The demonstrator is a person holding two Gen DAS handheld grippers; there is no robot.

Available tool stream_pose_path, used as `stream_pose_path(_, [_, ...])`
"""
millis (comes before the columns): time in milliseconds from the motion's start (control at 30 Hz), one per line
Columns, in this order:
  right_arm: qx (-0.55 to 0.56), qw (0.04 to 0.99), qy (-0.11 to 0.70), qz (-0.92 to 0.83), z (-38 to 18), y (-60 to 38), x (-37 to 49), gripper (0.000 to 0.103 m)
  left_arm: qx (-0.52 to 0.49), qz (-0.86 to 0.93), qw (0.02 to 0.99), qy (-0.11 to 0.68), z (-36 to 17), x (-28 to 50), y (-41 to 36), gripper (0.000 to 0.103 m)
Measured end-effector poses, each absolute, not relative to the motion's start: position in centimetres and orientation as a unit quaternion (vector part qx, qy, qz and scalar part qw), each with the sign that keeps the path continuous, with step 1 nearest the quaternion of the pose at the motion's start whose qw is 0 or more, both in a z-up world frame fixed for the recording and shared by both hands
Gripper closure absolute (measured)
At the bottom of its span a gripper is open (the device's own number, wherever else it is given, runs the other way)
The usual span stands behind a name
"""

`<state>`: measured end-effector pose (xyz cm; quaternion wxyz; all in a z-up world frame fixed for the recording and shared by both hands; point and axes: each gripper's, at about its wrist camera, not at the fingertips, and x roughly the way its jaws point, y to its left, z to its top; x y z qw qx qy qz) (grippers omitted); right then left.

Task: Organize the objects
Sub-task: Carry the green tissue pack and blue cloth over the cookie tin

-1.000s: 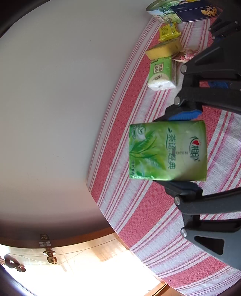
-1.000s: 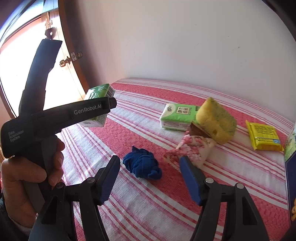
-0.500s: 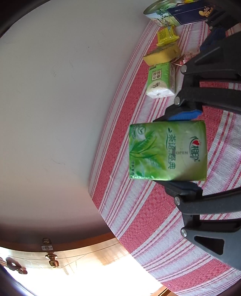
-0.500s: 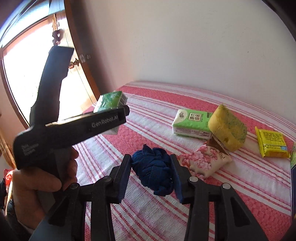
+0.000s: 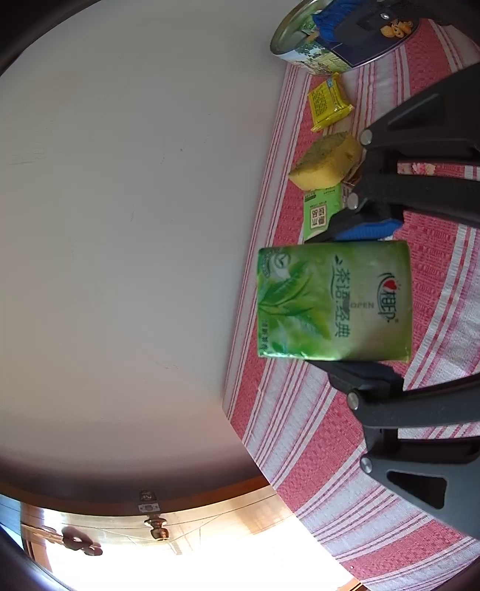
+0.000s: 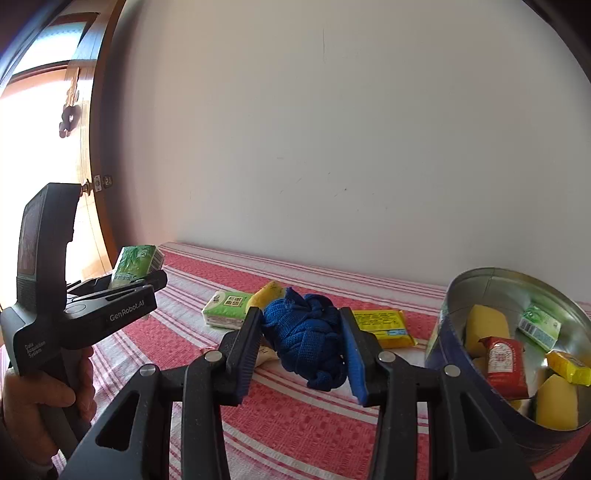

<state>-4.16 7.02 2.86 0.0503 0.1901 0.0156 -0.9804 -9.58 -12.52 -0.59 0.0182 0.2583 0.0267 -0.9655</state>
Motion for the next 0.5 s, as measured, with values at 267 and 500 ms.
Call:
stream_pose_path(267, [0.186,0.049,0.02,-0.981,3.4,8.3,-3.4,0.059,0.256,-0.967,0.016,0.012,-0.5,-7.9,-9.7,0.051])
stream_pose_path(500, [0.168,0.03,0.029,-0.985,3.6,9.5,-1.9,0.058,0.244,-0.97,0.008,-0.001,0.1,-6.4,-6.8,0.051])
